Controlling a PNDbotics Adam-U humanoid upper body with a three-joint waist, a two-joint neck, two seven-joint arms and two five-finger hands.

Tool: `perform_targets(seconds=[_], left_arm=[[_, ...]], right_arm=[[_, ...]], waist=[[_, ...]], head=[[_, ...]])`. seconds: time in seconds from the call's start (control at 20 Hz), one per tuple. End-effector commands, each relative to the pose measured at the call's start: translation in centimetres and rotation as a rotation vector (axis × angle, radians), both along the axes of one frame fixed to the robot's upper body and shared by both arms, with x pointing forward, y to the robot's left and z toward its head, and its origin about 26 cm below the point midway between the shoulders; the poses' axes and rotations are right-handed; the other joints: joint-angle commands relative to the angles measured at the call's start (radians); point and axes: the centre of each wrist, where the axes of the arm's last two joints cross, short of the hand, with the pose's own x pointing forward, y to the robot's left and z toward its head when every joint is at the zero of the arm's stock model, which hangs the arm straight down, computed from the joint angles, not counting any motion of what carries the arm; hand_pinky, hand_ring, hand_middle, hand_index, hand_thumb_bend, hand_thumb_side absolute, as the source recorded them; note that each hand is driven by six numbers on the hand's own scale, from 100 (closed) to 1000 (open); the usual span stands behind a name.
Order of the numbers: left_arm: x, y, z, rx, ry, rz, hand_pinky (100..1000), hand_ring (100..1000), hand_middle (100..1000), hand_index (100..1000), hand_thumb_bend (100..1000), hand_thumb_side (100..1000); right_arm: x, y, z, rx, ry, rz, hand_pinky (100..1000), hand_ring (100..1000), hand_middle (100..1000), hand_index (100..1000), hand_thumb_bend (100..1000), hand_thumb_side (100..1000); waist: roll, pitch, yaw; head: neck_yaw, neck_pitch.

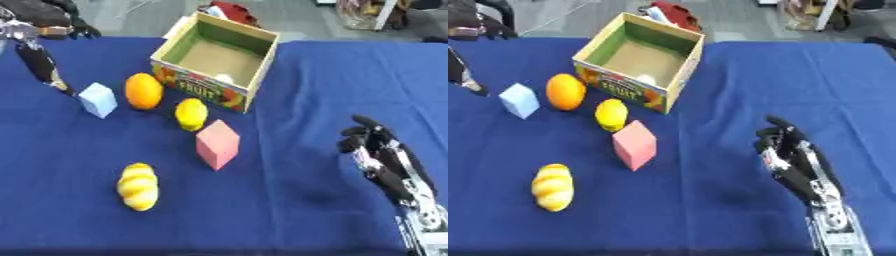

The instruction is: Pick up objects on the table and place them in the box.

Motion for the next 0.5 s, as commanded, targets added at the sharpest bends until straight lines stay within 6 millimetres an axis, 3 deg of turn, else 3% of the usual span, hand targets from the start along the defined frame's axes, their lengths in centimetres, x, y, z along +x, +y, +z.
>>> perform_targets(seconds=[0.05, 0.5], left_arm=[[0.8, 0.5, -0.3, 0.043, -0.012, 0.0, 849, 838, 869, 1000, 768, 242], [2.0, 1.2, -3.4, 0.037, -0.041, -0.008, 845, 832, 863, 999, 697, 233]], right_arm=[[0.1, -0.3, 0.6, -0.017, -0.021, 0.003, 643, 641, 665, 898, 100, 415], [0.2, -0.2, 0.7, -0.012, -0.023, 0.004, 643, 640, 664, 898, 100, 416]], waist=[[0.014, -0.03, -0.001], [0.011, -0.028, -0.005]], head=[[-0.005, 0.004], [-0.003, 0.004]])
